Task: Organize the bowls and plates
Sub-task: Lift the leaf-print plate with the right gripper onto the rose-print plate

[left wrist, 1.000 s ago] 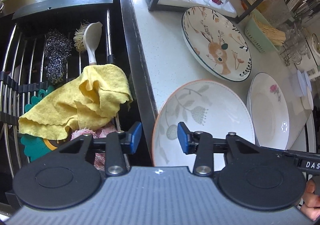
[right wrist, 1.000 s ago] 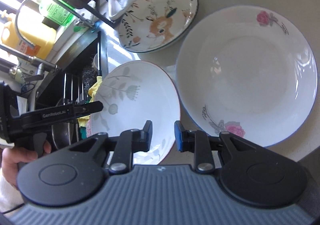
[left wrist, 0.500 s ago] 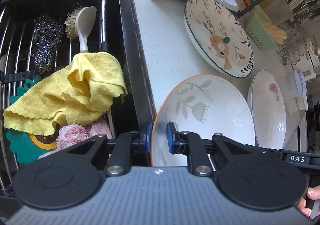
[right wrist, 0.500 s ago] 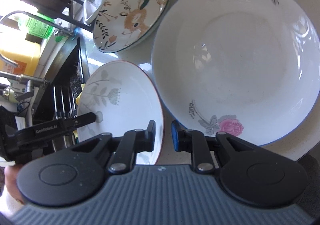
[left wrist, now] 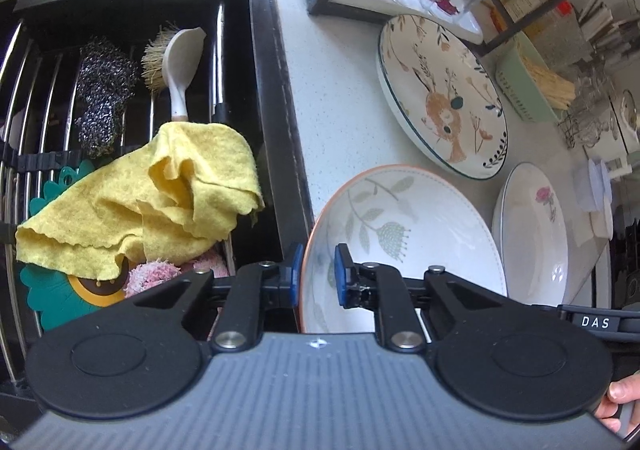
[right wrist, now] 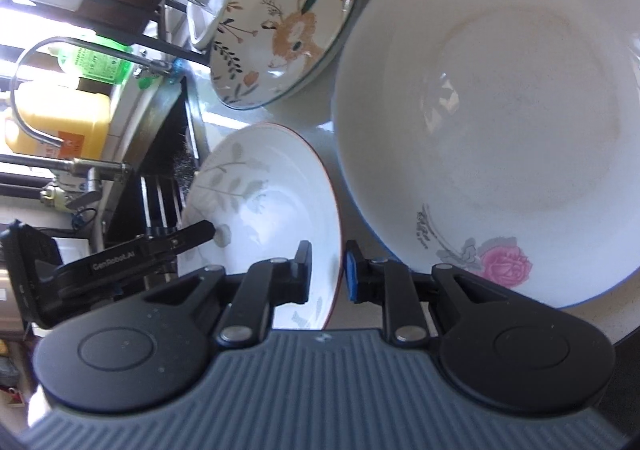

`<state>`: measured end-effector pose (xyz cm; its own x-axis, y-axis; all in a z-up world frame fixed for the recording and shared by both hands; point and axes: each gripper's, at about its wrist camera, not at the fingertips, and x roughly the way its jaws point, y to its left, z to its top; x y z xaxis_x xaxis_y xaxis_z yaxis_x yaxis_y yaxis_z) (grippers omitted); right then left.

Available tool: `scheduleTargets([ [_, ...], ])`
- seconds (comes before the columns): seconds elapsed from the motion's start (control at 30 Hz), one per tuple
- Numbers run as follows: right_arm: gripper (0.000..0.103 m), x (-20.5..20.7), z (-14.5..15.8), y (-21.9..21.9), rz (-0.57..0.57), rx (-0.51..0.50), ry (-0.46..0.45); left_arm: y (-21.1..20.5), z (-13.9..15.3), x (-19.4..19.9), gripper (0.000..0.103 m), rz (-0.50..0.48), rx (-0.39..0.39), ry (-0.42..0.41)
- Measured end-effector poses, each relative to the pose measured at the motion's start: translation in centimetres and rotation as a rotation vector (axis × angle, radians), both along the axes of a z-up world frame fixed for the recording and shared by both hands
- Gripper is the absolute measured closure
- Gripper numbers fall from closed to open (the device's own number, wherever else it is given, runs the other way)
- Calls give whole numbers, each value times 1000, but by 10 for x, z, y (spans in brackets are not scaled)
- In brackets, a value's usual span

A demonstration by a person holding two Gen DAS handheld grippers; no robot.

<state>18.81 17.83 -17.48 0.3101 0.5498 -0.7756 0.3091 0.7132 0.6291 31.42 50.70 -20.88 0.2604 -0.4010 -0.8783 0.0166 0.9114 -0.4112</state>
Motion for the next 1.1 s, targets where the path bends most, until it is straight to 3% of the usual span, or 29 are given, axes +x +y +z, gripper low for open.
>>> scheduleTargets([
  [0.27,82,7,19,-5,-32,9,-46,-2,27,6,84,-13,-11,-27],
  [0.43,82,5,40,-17,-69,30,-96,-1,51,10,84,49,-87,-54],
  [0.77,82,6,69,-65,-108,3,-171,-48,85,27,84,39,-215,-156],
  [0.93,82,4,71,-93,-115,-1,-182,-84,89,29,84,35,-198,-180],
  [1.1,82,-4,58,-124,-136,8,-172,-118,73,32,84,10,-165,-134],
])
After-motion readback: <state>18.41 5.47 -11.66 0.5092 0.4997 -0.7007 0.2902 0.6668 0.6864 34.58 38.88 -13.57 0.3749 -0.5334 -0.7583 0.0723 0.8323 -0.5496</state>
